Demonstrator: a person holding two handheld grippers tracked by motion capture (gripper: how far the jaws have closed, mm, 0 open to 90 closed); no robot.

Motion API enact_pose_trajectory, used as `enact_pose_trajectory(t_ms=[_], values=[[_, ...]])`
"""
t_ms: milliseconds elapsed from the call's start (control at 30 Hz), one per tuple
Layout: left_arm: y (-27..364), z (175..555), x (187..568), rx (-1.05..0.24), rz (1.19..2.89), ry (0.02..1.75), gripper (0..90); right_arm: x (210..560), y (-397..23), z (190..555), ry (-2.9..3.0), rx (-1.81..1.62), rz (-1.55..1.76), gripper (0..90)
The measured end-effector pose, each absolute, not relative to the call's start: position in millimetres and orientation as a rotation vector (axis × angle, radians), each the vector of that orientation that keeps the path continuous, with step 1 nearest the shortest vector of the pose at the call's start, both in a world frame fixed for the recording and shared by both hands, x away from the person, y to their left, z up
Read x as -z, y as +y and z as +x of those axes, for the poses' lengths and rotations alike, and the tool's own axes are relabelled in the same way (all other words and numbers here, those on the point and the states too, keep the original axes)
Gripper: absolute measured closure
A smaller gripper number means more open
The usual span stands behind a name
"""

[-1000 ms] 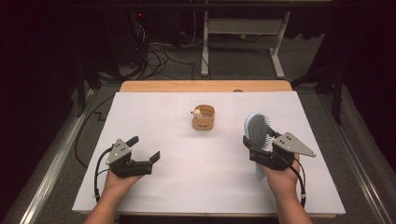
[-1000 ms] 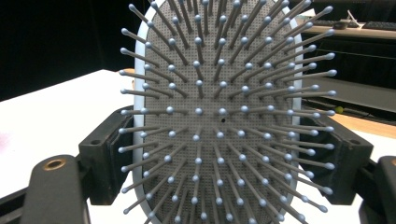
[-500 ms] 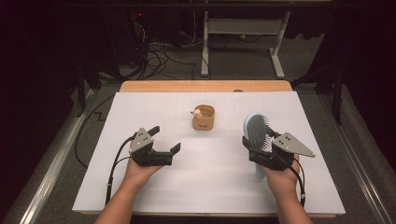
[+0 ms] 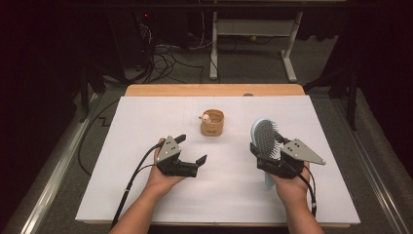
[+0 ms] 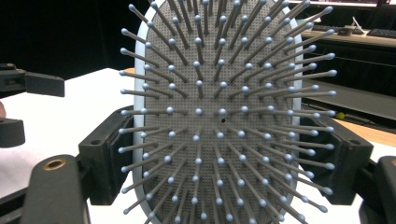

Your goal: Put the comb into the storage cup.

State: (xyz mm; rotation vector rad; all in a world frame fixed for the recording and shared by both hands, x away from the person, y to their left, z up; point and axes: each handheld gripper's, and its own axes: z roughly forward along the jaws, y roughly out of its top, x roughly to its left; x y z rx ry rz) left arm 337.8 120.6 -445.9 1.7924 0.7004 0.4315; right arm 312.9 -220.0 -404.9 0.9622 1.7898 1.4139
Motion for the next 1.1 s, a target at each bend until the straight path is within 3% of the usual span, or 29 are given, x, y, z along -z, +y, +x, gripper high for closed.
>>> enact_pose_trajectory(t_ms=[500,1100], values=[[117,332,442,-0.389,1.78,0.698,0.0,387,-190,334,1.76,-1.449,0.892,20.3],[116,315,425,-0.381,1.759,0.659,0.2,405,-168,319,1.829,-1.414,0.836,20.3]])
